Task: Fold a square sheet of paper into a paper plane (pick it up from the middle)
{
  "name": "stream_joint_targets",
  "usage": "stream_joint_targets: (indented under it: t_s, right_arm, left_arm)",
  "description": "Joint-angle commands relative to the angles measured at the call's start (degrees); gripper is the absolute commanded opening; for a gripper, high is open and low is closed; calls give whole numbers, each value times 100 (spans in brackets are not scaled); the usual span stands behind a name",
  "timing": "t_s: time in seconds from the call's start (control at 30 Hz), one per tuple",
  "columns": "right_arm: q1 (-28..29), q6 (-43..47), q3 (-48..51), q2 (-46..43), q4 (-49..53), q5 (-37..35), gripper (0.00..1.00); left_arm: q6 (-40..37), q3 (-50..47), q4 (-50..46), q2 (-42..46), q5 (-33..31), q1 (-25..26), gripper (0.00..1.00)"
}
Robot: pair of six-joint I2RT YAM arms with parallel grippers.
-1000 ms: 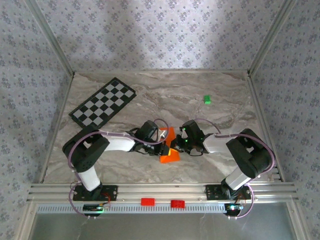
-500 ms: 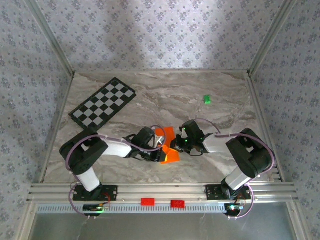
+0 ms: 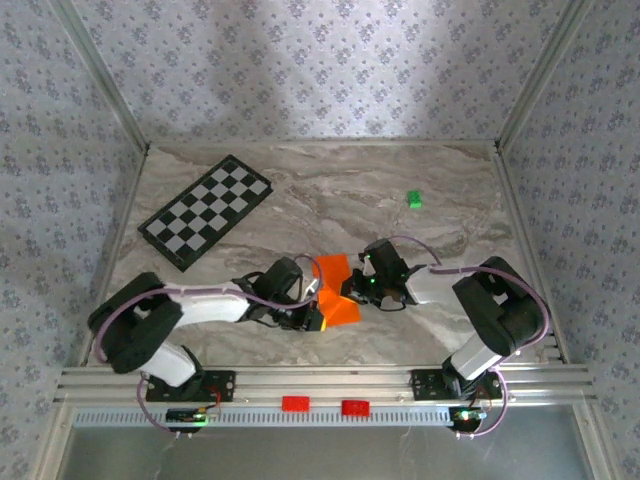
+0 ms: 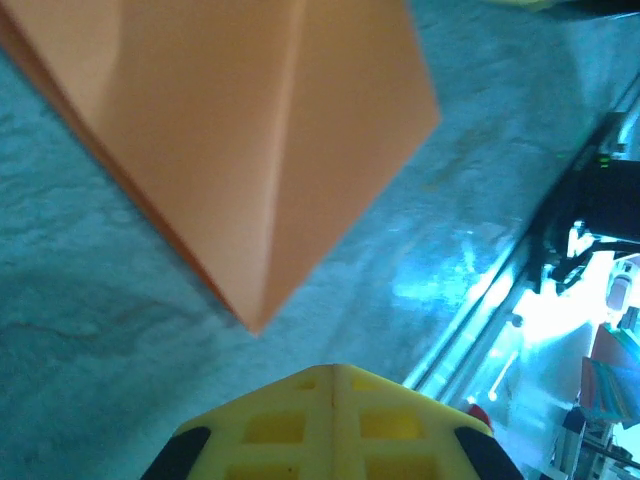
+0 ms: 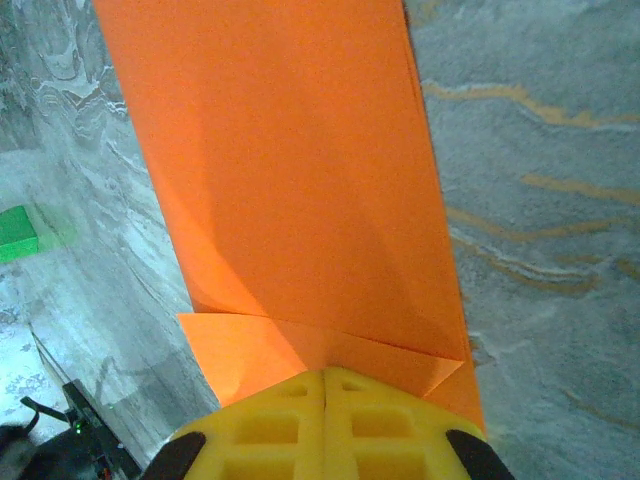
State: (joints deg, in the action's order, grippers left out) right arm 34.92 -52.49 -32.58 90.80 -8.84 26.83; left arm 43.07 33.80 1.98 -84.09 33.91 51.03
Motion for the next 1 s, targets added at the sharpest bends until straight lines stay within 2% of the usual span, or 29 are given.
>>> stream_joint_targets:
  t_s: [0.0,0.2,0.57,0.97]
  right_arm:
    - [-81,143,138,207,1007,-574,0]
    - [-73,125,94,168,1033,-583,0]
    - [-64,109,32,115,1048,-576,0]
    - [-47,87,15,98,1042,-591,0]
  left_arm:
    - [-202,291,-426,265,-263,-96,2]
    - [-204,530,31,-450,84,-220,1]
    - [-245,320,378,-1169,135,2,0]
    - [-191,470,78,-431,-286,48,0]
